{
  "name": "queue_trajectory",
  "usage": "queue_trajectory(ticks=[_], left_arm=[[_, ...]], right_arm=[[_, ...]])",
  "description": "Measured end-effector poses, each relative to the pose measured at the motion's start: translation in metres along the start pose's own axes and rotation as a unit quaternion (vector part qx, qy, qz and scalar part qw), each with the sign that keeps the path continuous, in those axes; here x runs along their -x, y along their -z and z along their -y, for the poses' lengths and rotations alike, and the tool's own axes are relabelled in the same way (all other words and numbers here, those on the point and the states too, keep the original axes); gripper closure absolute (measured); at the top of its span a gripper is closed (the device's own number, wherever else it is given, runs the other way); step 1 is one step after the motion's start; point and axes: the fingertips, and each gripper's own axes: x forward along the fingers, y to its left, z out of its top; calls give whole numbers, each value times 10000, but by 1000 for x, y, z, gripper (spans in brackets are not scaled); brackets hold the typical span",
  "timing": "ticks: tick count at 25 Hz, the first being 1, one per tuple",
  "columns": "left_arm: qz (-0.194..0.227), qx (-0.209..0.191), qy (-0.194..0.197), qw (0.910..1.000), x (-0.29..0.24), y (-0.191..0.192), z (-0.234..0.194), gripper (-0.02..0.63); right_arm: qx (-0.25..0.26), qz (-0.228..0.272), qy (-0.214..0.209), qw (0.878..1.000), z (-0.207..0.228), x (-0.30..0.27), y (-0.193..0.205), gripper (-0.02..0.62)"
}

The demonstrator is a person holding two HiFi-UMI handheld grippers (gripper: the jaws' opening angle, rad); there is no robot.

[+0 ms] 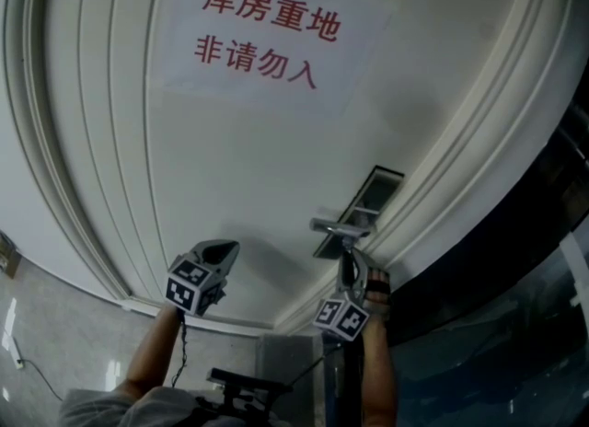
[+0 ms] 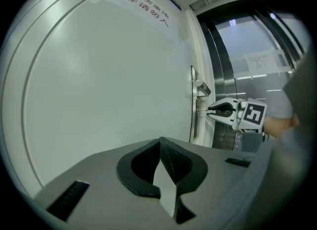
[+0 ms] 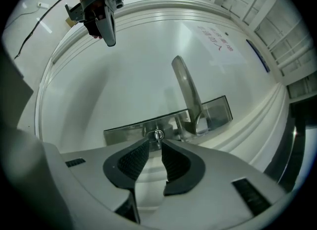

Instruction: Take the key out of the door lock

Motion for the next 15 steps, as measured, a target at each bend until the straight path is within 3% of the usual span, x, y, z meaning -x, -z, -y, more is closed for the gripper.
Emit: queue_trajectory(ticks=[15], left_arm=[[22,38,-113,9999,-6,-4,-14,614]], right_arm=[[122,-44,58,9999,4,-26,-2,491]])
